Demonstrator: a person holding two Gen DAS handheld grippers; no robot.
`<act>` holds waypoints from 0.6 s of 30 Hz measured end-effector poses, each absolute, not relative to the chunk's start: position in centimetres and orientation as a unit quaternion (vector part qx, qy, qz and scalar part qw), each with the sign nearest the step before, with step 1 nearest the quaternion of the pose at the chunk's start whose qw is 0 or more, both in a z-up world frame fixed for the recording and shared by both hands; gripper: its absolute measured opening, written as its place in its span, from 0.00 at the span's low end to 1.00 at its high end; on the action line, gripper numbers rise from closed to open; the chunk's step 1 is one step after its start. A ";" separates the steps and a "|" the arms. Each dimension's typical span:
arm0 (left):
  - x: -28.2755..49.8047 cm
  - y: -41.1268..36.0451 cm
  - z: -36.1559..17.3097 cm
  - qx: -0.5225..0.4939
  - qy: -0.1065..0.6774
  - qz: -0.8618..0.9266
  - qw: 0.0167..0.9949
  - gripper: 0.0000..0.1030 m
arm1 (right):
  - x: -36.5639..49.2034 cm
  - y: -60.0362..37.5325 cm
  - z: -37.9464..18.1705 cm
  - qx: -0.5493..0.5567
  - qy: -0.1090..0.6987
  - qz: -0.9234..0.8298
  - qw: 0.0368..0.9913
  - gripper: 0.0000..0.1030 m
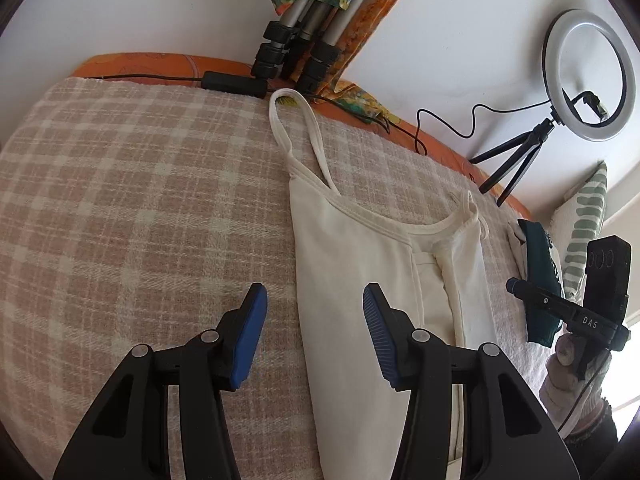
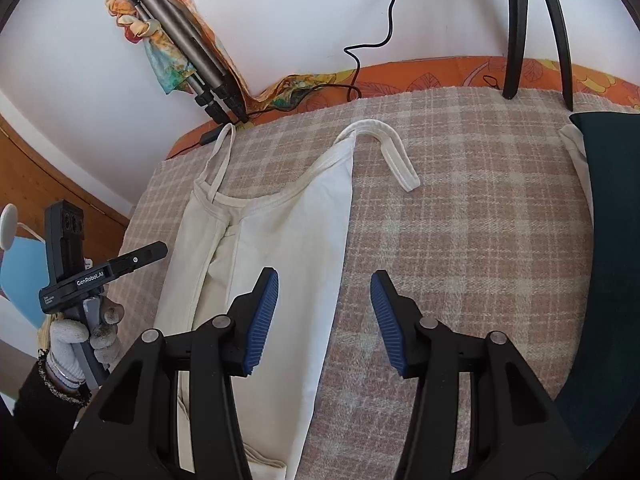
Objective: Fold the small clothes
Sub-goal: 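Move both tools to the strap end of the camisole, then grasp the straps with both tools and lift them toward the folded hem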
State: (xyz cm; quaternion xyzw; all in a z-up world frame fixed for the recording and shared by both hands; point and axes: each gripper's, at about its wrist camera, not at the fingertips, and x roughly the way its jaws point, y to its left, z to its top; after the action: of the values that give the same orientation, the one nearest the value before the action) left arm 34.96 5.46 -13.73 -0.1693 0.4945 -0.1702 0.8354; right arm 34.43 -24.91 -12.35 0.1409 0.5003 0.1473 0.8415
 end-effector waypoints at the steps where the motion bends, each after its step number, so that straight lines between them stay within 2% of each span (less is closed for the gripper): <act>1: 35.4 5.4 -13.9 -0.171 0.496 -0.173 0.833 0.47 | 35.2 -24.9 -12.6 0.144 0.502 0.148 0.840 0.49; 9: 38.6 4.6 -14.3 -0.160 0.485 -0.187 0.839 0.47 | 39.8 -24.5 -14.4 0.161 0.502 0.153 0.836 0.49; 14: 39.7 3.8 -14.3 -0.143 0.473 -0.179 0.851 0.46 | 41.2 -23.3 -14.5 0.123 0.497 0.137 0.848 0.40; 18: 39.9 2.8 -14.2 -0.111 0.465 -0.169 0.862 0.44 | 41.8 -23.0 -14.4 0.118 0.499 0.132 0.848 0.39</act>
State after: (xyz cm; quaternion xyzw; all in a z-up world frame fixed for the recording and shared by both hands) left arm 39.88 2.78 -14.17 -0.1105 0.4646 -0.1690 0.8622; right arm 41.85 -23.02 -14.45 0.1178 0.4991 0.1321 0.8483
